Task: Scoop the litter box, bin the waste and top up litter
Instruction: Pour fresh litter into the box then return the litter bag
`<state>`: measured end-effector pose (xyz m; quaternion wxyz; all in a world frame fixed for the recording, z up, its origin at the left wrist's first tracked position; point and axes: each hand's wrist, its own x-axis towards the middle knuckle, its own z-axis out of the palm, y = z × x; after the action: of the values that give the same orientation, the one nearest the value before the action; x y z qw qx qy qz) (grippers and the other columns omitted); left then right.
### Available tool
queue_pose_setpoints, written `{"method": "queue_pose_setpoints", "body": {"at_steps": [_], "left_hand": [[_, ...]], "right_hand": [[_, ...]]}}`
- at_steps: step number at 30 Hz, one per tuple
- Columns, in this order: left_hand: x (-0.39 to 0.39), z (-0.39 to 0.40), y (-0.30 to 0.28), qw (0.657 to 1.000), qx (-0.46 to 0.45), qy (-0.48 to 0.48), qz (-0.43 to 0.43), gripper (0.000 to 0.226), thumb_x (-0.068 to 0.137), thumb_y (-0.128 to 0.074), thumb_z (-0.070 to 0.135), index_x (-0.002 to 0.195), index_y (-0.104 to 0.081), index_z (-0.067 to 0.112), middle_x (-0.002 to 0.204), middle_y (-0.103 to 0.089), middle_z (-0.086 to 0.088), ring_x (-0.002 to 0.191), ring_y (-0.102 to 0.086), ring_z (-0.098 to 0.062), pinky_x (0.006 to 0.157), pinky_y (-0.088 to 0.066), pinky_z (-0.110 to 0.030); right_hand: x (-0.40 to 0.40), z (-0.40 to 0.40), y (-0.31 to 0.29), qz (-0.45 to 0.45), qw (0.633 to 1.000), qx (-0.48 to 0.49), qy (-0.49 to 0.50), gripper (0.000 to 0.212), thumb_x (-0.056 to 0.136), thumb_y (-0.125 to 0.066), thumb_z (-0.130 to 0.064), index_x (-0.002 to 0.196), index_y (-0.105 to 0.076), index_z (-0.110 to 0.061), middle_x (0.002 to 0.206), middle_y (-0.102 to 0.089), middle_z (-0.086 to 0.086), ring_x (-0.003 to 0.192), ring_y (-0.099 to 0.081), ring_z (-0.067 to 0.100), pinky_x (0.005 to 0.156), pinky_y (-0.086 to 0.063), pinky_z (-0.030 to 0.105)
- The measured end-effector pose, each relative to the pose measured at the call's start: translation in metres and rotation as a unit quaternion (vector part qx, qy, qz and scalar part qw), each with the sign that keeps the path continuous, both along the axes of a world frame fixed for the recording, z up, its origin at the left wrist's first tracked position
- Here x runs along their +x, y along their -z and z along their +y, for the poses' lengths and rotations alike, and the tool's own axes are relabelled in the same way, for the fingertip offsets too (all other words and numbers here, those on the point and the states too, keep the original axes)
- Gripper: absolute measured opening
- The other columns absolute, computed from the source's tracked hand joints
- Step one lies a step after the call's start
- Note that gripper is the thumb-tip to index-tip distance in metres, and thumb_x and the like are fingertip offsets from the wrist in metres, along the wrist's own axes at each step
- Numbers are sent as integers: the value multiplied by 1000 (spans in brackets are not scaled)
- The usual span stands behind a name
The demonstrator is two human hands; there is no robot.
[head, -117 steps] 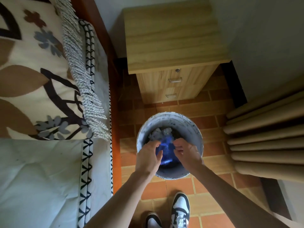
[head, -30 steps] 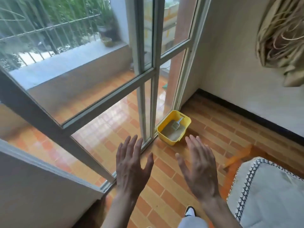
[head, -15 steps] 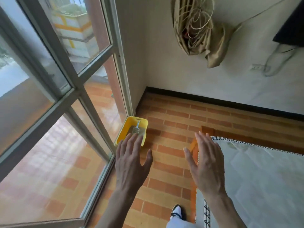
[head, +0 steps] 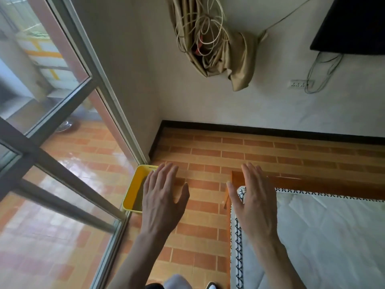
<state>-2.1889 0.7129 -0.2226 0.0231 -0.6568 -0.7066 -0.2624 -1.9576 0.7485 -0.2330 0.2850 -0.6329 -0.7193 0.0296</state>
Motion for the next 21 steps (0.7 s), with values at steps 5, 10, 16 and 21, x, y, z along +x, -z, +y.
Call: {"method": "queue_pose_setpoints", "body": {"at_steps": [5, 10, 16, 21], "left_hand": [[14, 58, -1, 1000, 3, 12, 3, 58, 102, -45, 50, 145, -57, 13, 151, -57, -8, 145, -46, -29, 116, -40, -52], [17, 123, 8, 1000, -9, 14, 9, 57, 102, -45, 51, 145, -57, 15, 151, -56, -7, 146, -45, -28, 117, -39, -53], [7, 219, 18, 999, 0, 54, 9, 54, 101, -52, 46, 145, -56, 15, 151, -55, -6, 147, -43, -26, 120, -37, -51], [-12, 304, 18, 997, 6, 77, 11, 53, 99, -56, 45, 141, -60, 13, 147, -58, -7, 144, -45, -27, 120, -38, -51]], "right_hand": [[9, 50, -1, -17, 1000, -22, 11, 66, 101, -39, -60, 154, -40, -21, 159, -41, 3, 150, -32, 22, 120, -33, 48], [8, 107, 5, -37, 999, -36, 12, 67, 102, -37, -61, 155, -36, -21, 161, -38, 2, 151, -29, 20, 121, -30, 45], [-3, 191, 13, -22, 999, -42, 18, 67, 103, -35, -63, 159, -18, -30, 165, -30, -2, 152, -26, 16, 123, -25, 42], [-16, 255, 15, -28, 996, -62, 51, 68, 102, -31, -65, 159, -18, -30, 166, -26, -4, 153, -23, 15, 123, -24, 41]]}}
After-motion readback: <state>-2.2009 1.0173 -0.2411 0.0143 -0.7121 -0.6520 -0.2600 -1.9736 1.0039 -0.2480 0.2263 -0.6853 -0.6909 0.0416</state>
